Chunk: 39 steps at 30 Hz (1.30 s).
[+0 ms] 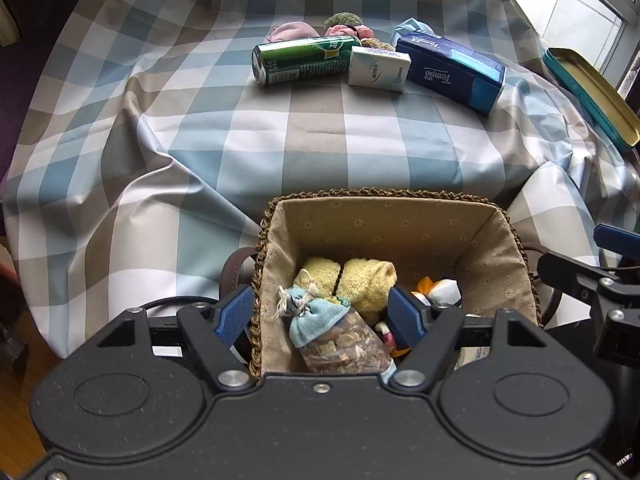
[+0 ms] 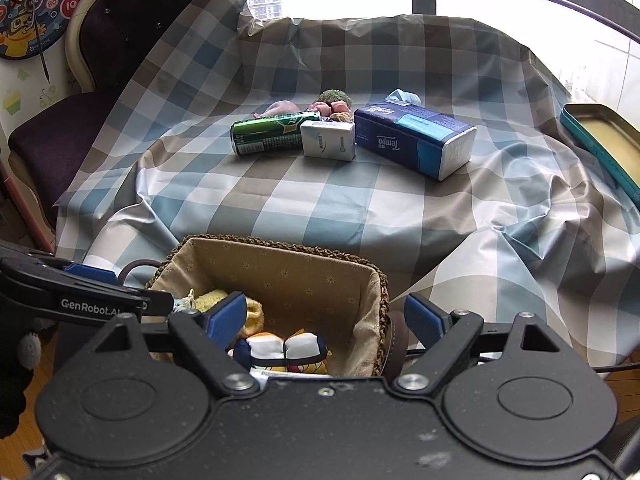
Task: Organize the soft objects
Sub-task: 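Move the left tool to the pink pouch while the right tool reaches the blue mask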
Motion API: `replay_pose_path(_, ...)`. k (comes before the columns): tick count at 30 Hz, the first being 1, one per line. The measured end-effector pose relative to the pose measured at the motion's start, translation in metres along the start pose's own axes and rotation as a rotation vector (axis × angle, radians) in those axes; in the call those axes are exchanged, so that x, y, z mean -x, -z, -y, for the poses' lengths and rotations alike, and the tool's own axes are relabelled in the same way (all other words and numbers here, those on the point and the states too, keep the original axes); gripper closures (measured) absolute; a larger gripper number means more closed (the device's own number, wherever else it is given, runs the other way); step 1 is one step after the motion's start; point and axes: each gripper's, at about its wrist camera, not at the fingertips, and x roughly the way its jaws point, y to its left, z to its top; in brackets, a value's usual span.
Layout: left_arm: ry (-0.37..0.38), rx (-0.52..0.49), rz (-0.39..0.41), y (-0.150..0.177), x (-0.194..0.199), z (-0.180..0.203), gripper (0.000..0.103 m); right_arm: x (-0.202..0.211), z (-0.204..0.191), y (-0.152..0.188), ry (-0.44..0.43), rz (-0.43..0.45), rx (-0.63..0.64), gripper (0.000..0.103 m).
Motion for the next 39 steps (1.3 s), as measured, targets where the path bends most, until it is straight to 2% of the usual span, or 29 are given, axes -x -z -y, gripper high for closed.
replay_pose_path(16,-0.038,-0.013,0.044,-0.072,-0.019,-0.023,0.033,-0.043,0.017,-0.07,0.06,0.053,-0.003,0.016)
replay_pose_path(29,-0.073,0.009,0.051,-0.132,-0.056,-0.037,0.033,-0.093,0.026,-0.128,0.089,0.088,0.016,0.015)
replay_pose_path(39,-0.056,0.047,0.054,-0.192,-0.089,-0.051,0.033,-0.152,0.051,-0.193,0.086,0.097,-0.069,0.014)
